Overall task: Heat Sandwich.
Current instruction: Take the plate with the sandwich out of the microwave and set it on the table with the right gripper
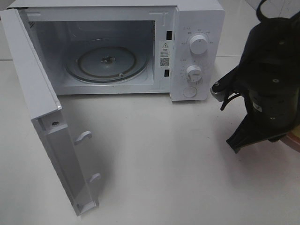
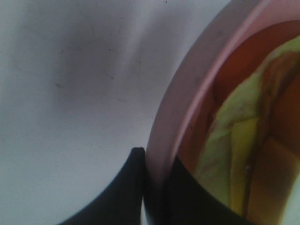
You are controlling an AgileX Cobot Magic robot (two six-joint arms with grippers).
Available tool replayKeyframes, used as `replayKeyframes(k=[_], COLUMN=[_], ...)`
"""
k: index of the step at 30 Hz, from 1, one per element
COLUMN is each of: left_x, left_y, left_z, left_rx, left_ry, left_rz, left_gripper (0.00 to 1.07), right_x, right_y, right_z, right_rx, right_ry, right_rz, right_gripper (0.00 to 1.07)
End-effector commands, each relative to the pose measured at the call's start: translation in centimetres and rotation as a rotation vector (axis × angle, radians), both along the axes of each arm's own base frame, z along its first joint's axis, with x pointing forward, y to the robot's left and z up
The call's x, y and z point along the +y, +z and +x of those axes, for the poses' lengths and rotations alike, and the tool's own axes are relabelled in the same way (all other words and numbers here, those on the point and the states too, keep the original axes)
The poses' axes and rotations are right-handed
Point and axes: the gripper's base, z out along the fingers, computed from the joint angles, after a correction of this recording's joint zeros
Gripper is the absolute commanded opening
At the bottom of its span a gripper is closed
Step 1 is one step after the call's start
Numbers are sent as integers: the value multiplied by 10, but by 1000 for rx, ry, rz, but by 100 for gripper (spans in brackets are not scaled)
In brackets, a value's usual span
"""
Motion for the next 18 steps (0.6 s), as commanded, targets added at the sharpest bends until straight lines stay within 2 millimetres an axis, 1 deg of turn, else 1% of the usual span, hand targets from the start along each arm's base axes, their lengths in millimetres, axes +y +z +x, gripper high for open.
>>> replayKeyframes(k=[1,2,5,8,18], left_x=[0,0,0,0,0], left_y=[0,0,0,0,0], left_z=[-1,-1,-1,-1,-1], left_rx=[-12,-12,-12,-12,-12], left_ry=[8,8,8,8,8], left_rz=[2,2,2,2,2], left_gripper=[98,98,98,98,98], right_x=[-8,-8,-17,-19,-31], right_y=[-6,-6,-15,-19,-21], right_z=[12,12,19,22,29], right_rx=[0,0,21,26,9], right_ry=[-75,-75,-112,-121,-163], right_rz=[-13,-13,-14,-11,17], right_gripper=[4,4,4,4,4])
